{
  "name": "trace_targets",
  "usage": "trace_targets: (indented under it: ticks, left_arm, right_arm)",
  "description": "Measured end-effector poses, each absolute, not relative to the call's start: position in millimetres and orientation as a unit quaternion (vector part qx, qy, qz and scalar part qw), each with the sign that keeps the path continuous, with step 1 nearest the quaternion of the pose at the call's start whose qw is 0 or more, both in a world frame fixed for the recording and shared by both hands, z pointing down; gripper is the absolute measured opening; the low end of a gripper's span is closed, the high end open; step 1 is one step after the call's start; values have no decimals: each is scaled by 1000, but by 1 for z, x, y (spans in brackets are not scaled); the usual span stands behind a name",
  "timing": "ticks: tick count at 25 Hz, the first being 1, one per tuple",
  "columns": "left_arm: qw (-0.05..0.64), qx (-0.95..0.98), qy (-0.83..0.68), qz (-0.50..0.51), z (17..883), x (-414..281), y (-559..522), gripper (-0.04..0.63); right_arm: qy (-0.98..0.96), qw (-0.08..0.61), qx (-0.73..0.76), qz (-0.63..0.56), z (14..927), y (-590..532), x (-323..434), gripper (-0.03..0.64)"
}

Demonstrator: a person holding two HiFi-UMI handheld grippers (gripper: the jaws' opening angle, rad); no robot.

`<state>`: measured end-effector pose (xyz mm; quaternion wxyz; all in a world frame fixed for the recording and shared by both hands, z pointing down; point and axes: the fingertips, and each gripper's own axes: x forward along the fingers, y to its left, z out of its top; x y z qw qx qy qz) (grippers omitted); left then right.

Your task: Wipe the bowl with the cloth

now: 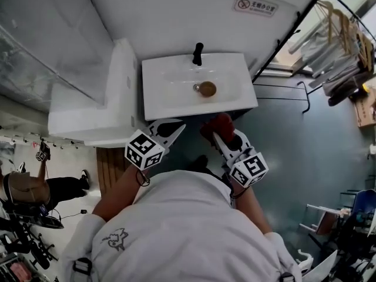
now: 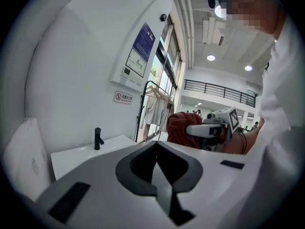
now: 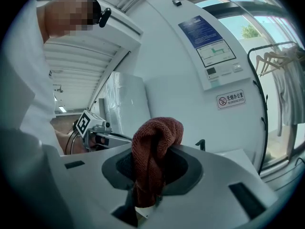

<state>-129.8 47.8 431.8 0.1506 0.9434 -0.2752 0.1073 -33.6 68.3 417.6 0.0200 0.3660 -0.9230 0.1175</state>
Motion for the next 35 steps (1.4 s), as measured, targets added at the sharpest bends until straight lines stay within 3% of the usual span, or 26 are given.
trace_targets:
  ticks: [13,22,35]
  left_arm:
    - [178,923,-304,156,480,-45,-64,14]
    - [245,901,-313,175,540,-44,-129,14]
    - [247,902,-252,250,602,-36,-212,14]
  right_arm:
    - [-925,72,362,94,450,-14,67,110]
    - [-915,62,374,140,489,-69,86,110]
    - [-881,97,399,236,575,-169,85,110]
